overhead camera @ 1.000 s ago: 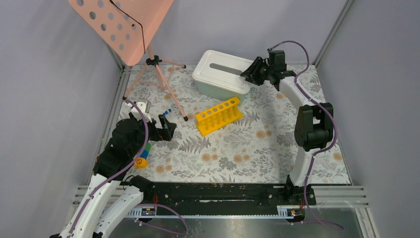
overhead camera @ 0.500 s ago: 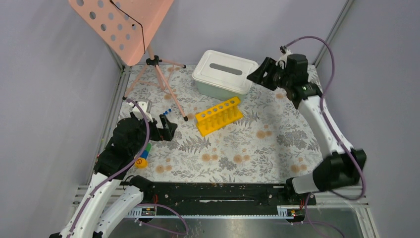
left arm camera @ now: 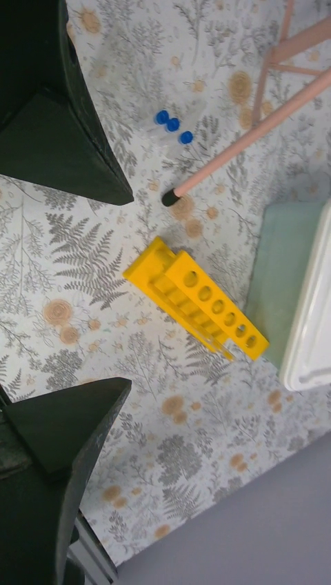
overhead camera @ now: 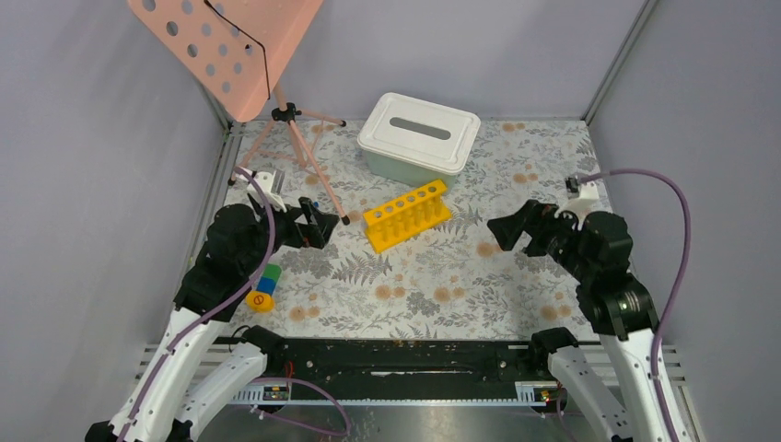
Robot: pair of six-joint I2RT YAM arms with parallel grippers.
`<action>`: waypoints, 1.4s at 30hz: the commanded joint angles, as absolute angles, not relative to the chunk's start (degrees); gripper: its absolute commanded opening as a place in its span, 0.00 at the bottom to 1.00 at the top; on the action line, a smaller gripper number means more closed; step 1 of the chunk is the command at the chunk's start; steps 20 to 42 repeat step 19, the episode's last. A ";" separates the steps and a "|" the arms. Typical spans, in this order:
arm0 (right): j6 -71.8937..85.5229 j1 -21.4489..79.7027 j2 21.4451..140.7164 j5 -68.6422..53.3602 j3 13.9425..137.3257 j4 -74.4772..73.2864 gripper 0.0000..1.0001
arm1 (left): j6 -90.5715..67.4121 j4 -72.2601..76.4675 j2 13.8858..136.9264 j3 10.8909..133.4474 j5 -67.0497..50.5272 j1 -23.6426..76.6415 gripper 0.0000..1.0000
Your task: Organize the chemistry lab equipment
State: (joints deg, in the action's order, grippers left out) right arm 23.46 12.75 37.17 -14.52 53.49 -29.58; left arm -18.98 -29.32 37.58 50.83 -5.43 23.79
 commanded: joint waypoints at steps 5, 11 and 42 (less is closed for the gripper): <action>24.14 13.16 29.47 -11.57 50.98 -32.82 1.00 | -19.86 -20.90 37.92 52.48 -8.06 23.75 0.99; 25.33 13.18 29.78 -13.52 50.26 -32.85 0.99 | -19.65 -19.72 36.74 50.15 -8.11 23.77 0.99; 25.58 13.14 30.35 -14.78 51.08 -31.73 1.00 | -18.91 -20.52 33.59 48.75 -6.17 23.82 0.99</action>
